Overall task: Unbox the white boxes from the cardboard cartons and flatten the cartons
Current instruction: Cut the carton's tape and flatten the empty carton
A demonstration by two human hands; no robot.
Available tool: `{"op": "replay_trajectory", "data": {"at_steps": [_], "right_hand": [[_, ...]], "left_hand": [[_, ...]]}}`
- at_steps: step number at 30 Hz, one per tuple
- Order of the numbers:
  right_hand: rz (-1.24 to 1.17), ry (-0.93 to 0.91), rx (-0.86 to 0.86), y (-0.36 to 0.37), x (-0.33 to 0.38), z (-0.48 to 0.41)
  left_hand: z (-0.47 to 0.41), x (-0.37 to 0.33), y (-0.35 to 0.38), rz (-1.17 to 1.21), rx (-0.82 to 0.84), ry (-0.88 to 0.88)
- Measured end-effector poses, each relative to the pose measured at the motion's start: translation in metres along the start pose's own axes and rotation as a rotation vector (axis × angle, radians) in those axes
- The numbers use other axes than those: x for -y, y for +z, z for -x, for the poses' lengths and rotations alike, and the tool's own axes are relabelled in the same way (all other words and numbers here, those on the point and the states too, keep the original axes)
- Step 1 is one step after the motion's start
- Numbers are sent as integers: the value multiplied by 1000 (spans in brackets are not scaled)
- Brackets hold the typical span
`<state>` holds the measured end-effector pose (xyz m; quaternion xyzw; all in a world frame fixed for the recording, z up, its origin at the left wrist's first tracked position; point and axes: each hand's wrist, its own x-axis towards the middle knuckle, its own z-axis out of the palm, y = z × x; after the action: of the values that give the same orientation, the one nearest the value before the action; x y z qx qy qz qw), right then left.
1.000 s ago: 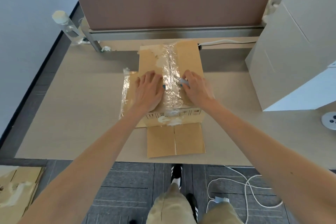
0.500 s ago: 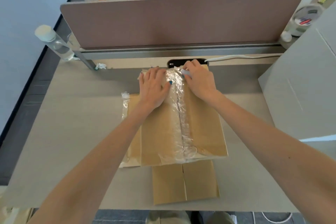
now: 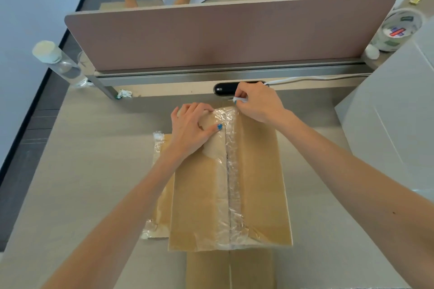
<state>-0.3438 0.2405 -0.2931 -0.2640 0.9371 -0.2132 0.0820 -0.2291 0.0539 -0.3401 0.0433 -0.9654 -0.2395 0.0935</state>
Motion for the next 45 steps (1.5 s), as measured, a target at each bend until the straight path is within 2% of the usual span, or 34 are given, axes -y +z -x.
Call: {"op": "replay_trajectory", "data": {"at_steps": [4,7,11,22,39,45], "right_hand": [[-53,-15,217,-12,-7,3],[-68,-46,388,-21,-10,0],[51,-100,487,-29,-8,-9],[235,-231,399,-19,-4,-14],[293,-426,419,-19,-8,-18],[287,-408,423,-30,-30,-1]], "left_hand": [[10,-2,-2,49,46,88],[11,-3,-3,98,92,60],[10,-4,-2,148,121,-13],[12,-7,-3,179,91,-46],[19,-9,0,137,131,-16],[20,-8,0,119,132,-5]]}}
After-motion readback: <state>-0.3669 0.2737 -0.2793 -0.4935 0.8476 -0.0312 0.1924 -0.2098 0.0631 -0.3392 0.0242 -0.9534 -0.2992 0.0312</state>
